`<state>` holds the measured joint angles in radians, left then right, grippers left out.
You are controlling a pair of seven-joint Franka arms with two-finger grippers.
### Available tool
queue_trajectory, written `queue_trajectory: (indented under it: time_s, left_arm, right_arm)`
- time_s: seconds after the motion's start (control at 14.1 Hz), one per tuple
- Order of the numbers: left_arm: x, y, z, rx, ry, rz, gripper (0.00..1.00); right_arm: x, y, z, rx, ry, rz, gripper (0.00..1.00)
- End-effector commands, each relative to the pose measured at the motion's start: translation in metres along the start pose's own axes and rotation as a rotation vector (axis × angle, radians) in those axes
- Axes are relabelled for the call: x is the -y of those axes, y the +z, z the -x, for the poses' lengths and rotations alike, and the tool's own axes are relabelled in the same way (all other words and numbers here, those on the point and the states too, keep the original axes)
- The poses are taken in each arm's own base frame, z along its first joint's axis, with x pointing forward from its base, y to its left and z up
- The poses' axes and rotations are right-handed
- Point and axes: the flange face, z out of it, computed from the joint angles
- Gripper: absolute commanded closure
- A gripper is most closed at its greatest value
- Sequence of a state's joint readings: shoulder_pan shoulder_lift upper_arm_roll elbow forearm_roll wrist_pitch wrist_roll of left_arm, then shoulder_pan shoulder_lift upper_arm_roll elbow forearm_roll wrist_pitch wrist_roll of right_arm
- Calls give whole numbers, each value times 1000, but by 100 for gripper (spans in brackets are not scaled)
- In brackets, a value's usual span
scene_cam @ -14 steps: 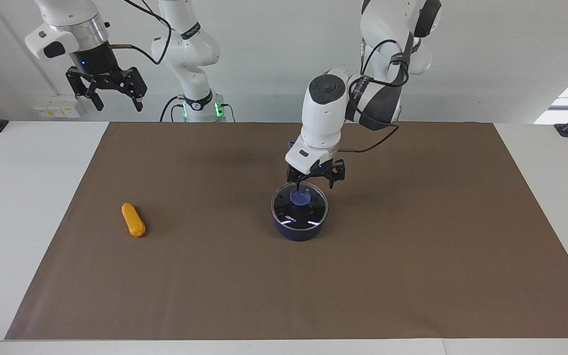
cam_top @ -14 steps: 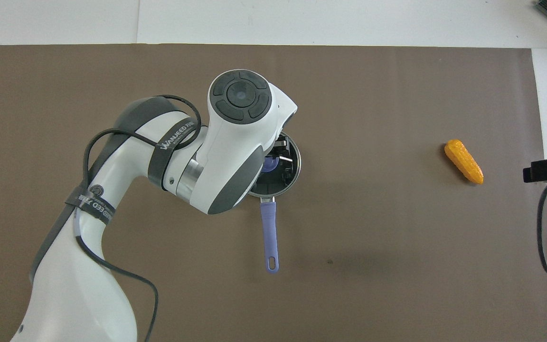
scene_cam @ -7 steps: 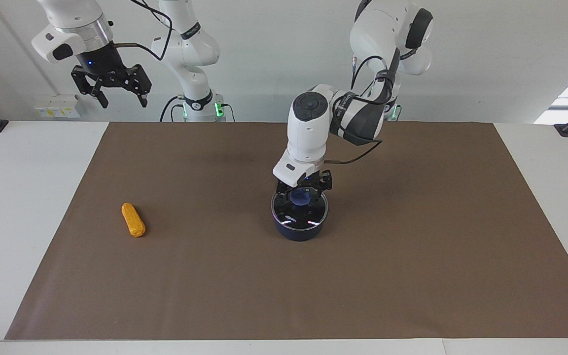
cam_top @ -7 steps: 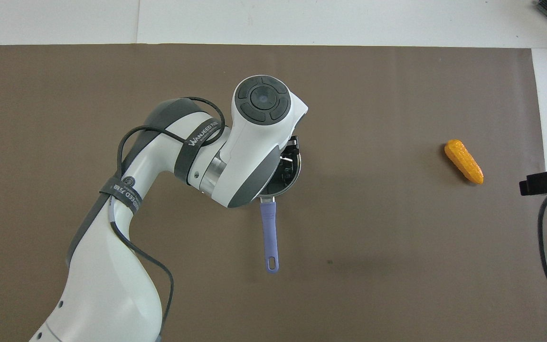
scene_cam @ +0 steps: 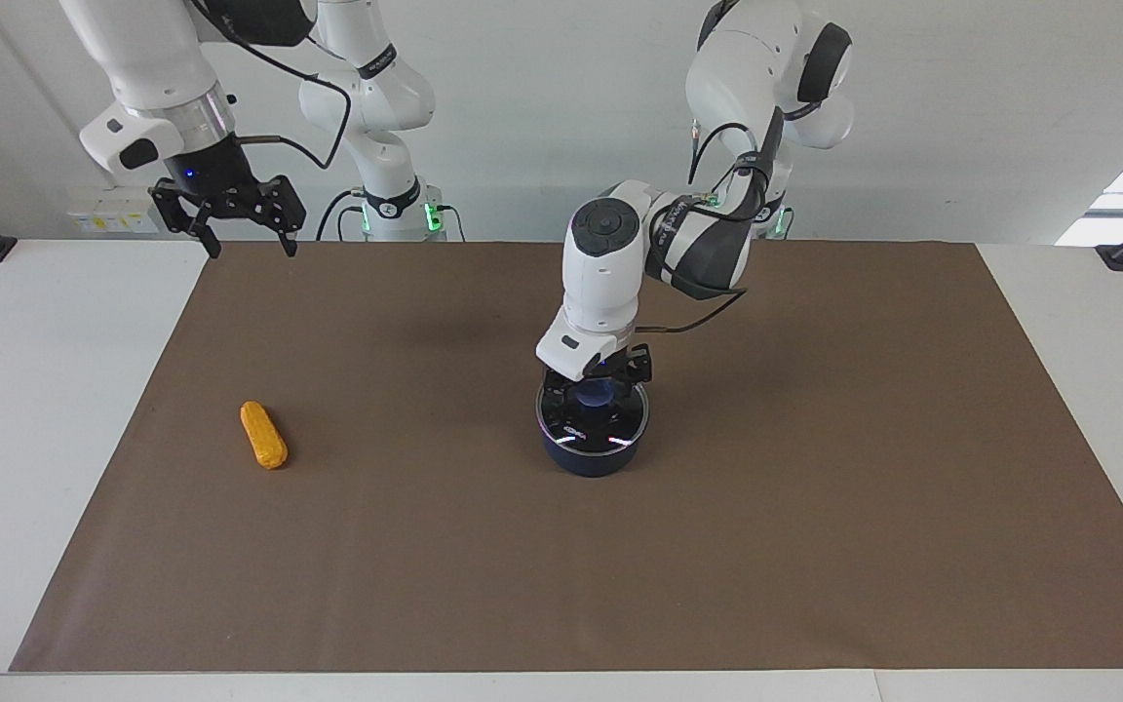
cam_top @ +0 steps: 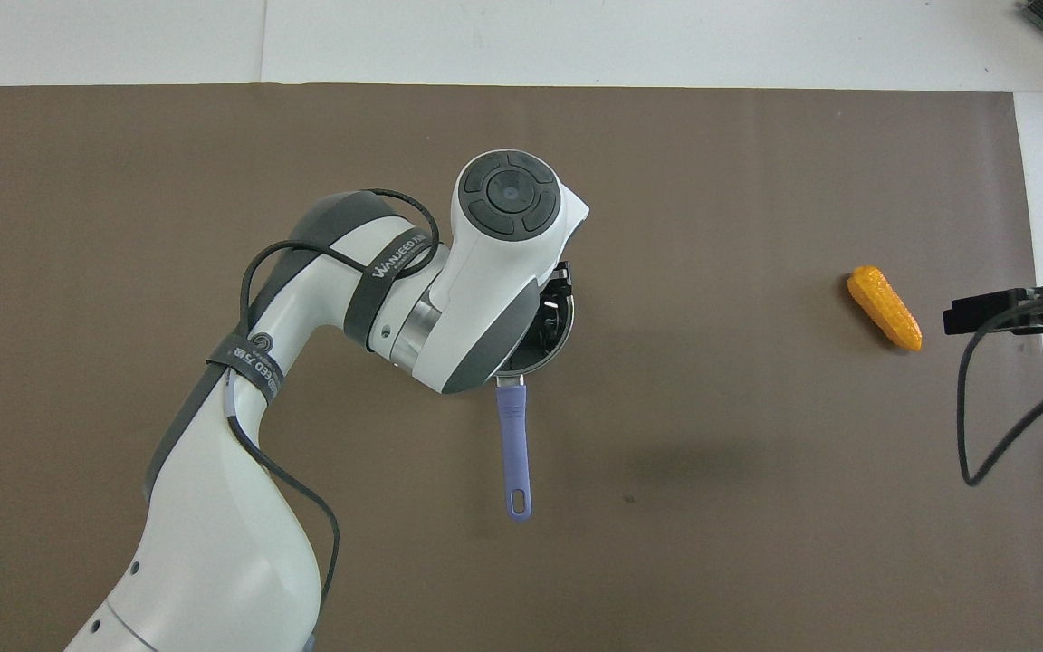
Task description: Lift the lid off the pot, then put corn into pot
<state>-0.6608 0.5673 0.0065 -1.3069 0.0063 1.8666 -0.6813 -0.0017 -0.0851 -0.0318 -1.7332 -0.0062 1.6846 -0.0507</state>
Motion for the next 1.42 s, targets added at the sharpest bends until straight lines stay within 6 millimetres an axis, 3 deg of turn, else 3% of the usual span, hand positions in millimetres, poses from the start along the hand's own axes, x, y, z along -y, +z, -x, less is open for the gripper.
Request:
queue_trajectory:
  time_s: [0.0,0.21,0.64,0.85,1.14,1.35]
  left_arm:
    - [1,-1,-8,-18,-31,38,0]
    - [1,-1,-9,-33,-33,50,0]
    - [3,11,1,-5,-26,18,0]
    - [4,11,2,1,-27,16,0]
    - [3,10,3,7,-25,11,0]
    - [3,7,5,10,-26,10,0]
  right_arm:
    - [-13,48,-21,30,-70,-3,0]
    - [-23,93,-45,37,-154,-6,0]
    - [-48,198,-49,37,-282,-7,0]
    - [-76,242,-61,9,-376,4,0]
    - [-98,289,-63,19,-454,2,0]
    - [-96,306,-57,40,-477,-7,0]
